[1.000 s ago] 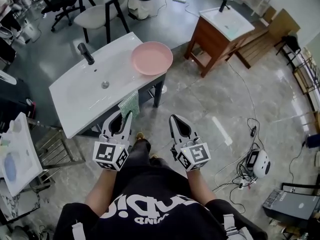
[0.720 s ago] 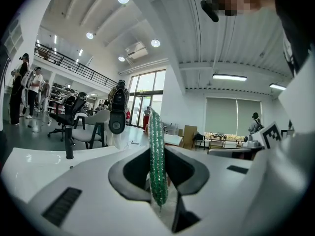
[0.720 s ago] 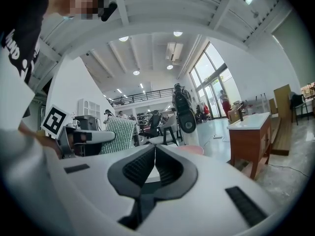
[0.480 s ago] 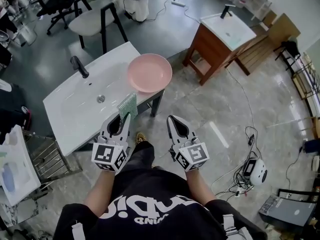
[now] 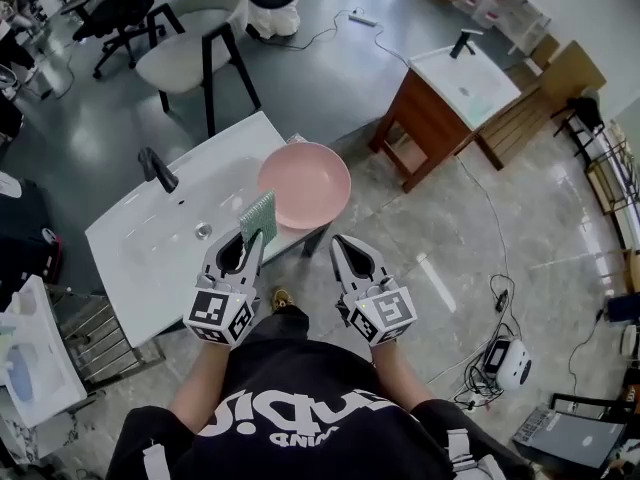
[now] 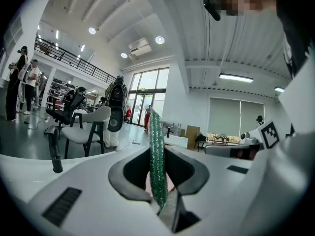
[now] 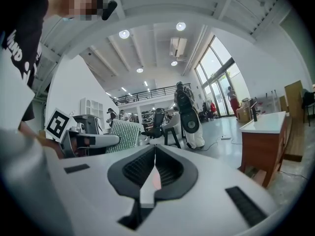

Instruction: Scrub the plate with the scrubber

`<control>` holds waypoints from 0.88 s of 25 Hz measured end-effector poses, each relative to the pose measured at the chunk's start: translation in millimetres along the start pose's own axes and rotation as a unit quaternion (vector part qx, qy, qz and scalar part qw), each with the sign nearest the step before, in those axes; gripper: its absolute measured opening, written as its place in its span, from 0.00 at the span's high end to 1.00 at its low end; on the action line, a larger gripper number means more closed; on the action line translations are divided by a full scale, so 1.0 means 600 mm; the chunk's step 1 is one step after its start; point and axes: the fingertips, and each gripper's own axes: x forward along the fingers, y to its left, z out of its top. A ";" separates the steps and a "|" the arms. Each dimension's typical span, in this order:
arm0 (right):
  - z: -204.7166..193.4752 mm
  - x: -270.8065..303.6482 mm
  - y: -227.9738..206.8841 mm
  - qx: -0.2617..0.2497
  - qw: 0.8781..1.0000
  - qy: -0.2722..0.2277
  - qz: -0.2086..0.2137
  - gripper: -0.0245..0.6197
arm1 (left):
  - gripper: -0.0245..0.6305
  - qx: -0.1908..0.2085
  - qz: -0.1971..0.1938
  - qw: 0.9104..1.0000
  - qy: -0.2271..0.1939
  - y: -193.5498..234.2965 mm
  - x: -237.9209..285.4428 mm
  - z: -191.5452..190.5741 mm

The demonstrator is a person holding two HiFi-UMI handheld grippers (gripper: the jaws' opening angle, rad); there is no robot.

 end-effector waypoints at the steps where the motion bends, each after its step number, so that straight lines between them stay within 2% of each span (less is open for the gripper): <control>1: 0.005 0.012 -0.003 -0.001 1.000 0.000 0.002 0.93 | 0.83 0.000 -0.002 1.000 0.000 0.007 0.009 0.005; 9: 0.032 0.092 -0.032 -0.004 1.000 -0.010 -0.001 0.93 | 0.83 0.001 -0.017 1.000 0.003 0.059 0.069 0.032; 16: 0.051 0.111 -0.056 -0.009 1.000 -0.013 0.010 0.92 | 0.83 -0.007 -0.021 1.000 0.011 0.065 0.103 0.037; 18: 0.050 0.116 -0.060 -0.005 1.000 -0.005 0.022 0.73 | 0.83 -0.010 -0.018 1.000 0.013 0.064 0.109 0.036; 20: 0.043 0.124 -0.062 -0.007 0.999 0.011 0.037 0.62 | 0.83 -0.014 -0.013 1.000 0.016 0.063 0.114 0.036; 22: 0.027 0.133 -0.060 -0.018 0.998 0.036 0.055 0.56 | 0.83 -0.019 -0.007 1.000 0.017 0.063 0.117 0.036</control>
